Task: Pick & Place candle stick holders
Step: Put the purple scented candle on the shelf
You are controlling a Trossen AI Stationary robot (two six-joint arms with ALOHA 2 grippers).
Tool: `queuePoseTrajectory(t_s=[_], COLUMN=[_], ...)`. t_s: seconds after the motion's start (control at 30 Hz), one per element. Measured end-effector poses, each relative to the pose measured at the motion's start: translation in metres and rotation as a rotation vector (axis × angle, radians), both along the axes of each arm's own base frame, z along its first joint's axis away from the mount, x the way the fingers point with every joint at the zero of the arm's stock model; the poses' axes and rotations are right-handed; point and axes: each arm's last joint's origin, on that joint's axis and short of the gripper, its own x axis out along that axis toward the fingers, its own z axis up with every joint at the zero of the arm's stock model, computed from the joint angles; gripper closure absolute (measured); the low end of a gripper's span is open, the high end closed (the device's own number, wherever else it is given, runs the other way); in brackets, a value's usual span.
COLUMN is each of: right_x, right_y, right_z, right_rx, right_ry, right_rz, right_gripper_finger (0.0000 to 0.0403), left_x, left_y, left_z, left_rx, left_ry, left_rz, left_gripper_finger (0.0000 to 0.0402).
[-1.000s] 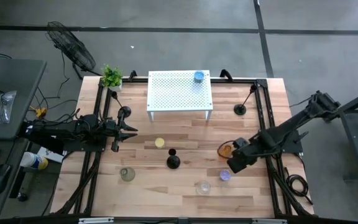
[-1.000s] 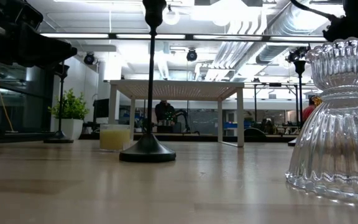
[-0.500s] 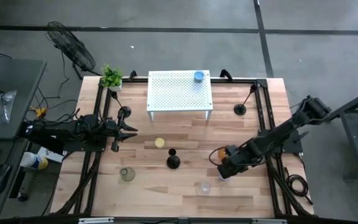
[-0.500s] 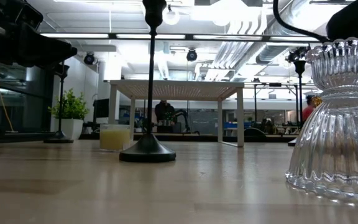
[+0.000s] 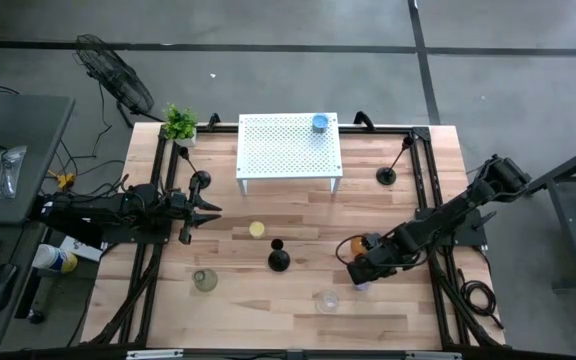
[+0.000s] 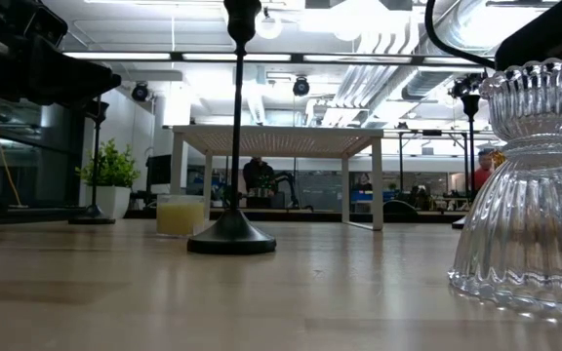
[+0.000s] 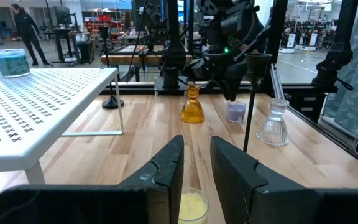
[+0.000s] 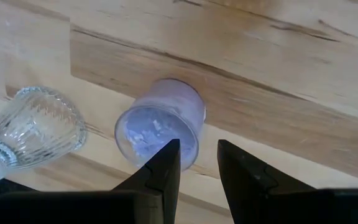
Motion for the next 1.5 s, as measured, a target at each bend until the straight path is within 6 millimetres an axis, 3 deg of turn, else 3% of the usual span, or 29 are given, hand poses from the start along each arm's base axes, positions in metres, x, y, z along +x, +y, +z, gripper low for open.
queuePoseTrajectory(t_s=[0.9,1.33,1.5], right_x=[0.0053,0.0052,0.0052], right_y=[0.0064,0.0063,0.0064], right_z=[-0.0091,-0.0091,-0.0090], right_rx=[0.036,0.034,0.034], right_ry=[0.024,0.021,0.019], right_rz=[-0.020,-0.011,-0.002], right_gripper_finger=[0.0304,0.0394,0.0398], left_x=[0.0000,0.0000,0.0000], left_y=[0.0000,0.0000,0.0000], left_z=[0.0000,0.0000,0.0000], left_rx=[0.000,0.000,0.000], left_ry=[0.000,0.000,0.000], left_rz=[0.000,0.000,0.000], left_gripper_finger=[0.0325,0.0325,0.0325])
